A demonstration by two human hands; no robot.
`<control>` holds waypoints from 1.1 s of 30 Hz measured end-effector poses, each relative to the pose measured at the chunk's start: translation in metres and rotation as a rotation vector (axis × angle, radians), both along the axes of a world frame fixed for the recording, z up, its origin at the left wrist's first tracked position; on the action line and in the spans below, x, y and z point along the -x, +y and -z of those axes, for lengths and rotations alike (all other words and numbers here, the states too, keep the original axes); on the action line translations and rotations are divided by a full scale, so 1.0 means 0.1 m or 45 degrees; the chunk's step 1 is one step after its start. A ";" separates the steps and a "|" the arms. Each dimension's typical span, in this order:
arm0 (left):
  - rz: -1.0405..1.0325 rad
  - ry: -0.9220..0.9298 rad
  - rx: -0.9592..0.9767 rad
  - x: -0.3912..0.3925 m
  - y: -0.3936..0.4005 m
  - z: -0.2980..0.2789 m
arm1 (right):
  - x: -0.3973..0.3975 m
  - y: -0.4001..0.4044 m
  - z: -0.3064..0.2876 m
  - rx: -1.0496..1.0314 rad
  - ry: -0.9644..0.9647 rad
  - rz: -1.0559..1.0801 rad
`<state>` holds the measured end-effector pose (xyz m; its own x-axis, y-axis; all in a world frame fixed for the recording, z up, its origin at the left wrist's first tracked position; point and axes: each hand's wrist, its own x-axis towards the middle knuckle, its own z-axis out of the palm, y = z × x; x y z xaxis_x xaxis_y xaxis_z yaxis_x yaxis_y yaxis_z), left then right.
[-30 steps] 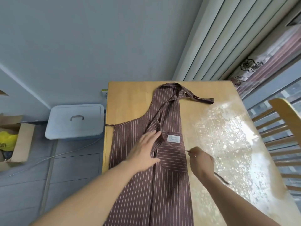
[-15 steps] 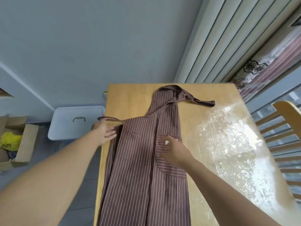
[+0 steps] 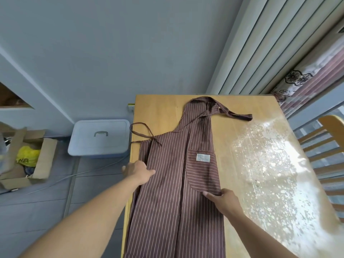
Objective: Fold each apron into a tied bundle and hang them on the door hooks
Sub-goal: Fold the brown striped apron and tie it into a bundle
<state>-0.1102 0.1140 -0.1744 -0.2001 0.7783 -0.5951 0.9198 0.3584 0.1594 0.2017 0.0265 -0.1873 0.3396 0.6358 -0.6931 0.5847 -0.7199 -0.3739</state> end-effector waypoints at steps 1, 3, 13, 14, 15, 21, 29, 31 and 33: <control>-0.010 -0.052 0.009 0.01 -0.05 0.00 | -0.02 -0.05 0.01 0.055 0.031 -0.016; -0.066 -0.282 0.053 0.04 -0.15 0.04 | -0.05 -0.20 0.00 0.202 0.064 -0.036; -0.795 -1.132 0.380 0.24 -0.47 -0.13 | -0.09 -0.57 -0.07 0.452 0.142 0.014; -0.696 -1.048 0.408 0.28 -0.55 -0.09 | -0.08 -0.61 -0.08 0.442 0.143 0.021; -0.566 -0.986 0.466 0.30 -0.63 -0.07 | -0.08 -0.65 -0.08 0.436 0.140 0.018; -0.344 -1.022 0.756 0.32 -0.91 -0.09 | -0.07 -0.92 -0.09 0.516 0.078 -0.022; -0.111 -0.649 1.078 0.43 -1.14 -0.20 | -0.12 -1.09 -0.13 0.546 0.030 0.024; 0.081 -0.478 1.119 0.39 -1.26 -0.06 | -0.15 -1.13 -0.12 0.703 -0.018 -0.055; 0.162 -0.376 1.165 0.34 -1.29 -0.03 | -0.18 -1.17 -0.12 0.960 -0.058 -0.220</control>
<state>-0.1447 -0.0152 -0.1717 0.1087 -0.0051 -0.9941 0.9279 0.3592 0.0996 0.2201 -0.0907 -0.1749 0.3169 0.0442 -0.9474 0.7150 -0.6675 0.2080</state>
